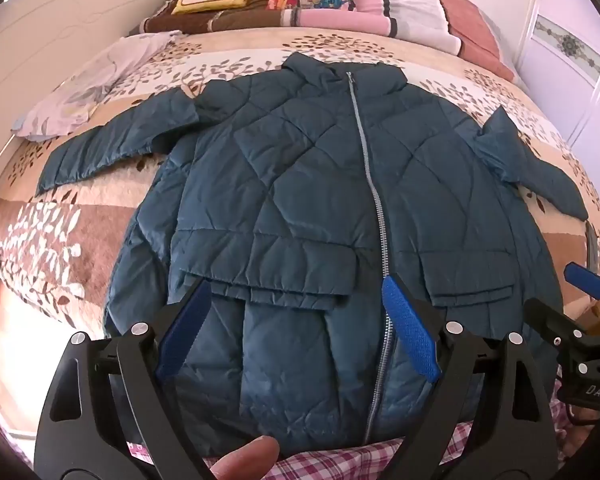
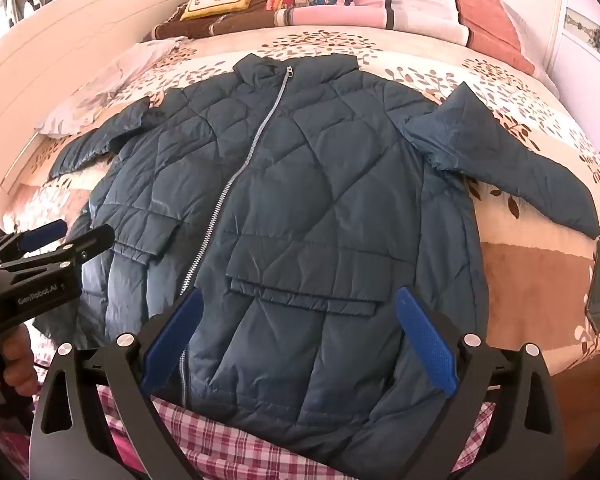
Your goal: Fold large clothes
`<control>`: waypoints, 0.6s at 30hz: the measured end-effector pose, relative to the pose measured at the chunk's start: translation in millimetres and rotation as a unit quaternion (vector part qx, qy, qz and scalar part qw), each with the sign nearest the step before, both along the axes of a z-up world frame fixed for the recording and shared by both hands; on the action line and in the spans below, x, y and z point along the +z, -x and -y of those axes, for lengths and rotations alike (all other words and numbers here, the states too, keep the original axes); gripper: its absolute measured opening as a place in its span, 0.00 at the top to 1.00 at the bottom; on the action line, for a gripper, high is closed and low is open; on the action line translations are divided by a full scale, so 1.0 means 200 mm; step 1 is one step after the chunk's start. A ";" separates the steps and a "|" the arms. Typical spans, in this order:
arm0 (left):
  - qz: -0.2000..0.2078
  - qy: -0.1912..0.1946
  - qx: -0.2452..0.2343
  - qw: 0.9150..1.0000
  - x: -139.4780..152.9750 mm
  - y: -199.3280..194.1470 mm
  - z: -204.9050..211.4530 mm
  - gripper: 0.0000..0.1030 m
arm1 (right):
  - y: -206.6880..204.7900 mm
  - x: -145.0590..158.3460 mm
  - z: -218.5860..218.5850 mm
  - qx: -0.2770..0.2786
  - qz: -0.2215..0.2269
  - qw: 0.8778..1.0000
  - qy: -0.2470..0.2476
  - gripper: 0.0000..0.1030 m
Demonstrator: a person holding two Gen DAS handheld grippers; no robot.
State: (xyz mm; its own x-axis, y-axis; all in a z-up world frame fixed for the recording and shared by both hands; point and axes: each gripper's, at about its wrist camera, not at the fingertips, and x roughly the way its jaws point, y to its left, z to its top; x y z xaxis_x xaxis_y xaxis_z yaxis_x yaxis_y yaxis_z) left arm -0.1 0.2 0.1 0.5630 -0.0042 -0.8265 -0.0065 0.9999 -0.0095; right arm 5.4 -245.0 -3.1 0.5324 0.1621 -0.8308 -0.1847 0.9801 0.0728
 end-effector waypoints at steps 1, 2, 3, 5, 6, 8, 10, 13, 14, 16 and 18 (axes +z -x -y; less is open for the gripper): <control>-0.002 0.000 0.000 1.000 0.00 0.00 0.00 0.16 | 0.00 0.00 0.00 0.000 -0.001 1.000 0.000 0.09; -0.002 0.001 -0.001 1.000 0.00 0.00 0.00 0.16 | 0.00 0.00 0.00 0.000 -0.001 1.000 0.000 0.09; -0.002 0.002 -0.001 1.000 0.00 0.00 0.00 0.16 | 0.00 0.00 0.00 0.000 -0.001 1.000 0.000 0.09; -0.003 0.002 -0.001 1.000 0.00 0.00 0.00 0.16 | 0.00 0.00 0.00 0.000 -0.002 1.000 -0.001 0.09; -0.003 0.003 -0.001 1.000 0.00 0.00 0.00 0.16 | 0.00 0.00 0.00 0.000 -0.002 1.000 -0.001 0.09; -0.004 0.002 0.000 1.000 0.00 0.00 0.00 0.16 | 0.00 -0.01 0.00 -0.001 -0.002 1.000 -0.002 0.09; -0.004 0.002 0.000 1.000 0.00 0.00 0.00 0.16 | 0.00 -0.01 0.01 0.000 -0.004 1.000 -0.002 0.09; -0.005 0.002 0.000 1.000 0.00 0.00 0.00 0.16 | 0.00 -0.01 0.01 0.001 -0.003 1.000 -0.001 0.09; -0.004 0.002 0.000 1.000 0.00 0.00 0.00 0.16 | 0.00 -0.01 0.01 0.001 -0.004 1.000 -0.001 0.09; -0.005 0.003 0.000 1.000 0.00 0.00 0.00 0.16 | 0.00 -0.01 0.01 0.000 -0.006 1.000 -0.002 0.09; -0.006 0.002 0.000 1.000 0.00 0.00 0.00 0.16 | 0.00 -0.02 0.01 0.000 -0.006 1.000 -0.002 0.09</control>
State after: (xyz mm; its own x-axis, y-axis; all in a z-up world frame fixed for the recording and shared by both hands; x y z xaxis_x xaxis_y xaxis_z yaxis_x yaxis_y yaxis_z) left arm 0.2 0.3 -0.4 0.5538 -0.0078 -0.8326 -0.0069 0.9999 -0.0139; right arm 6.0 -246.8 -6.4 0.5227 0.1657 -0.8363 -0.1835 0.9798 0.0795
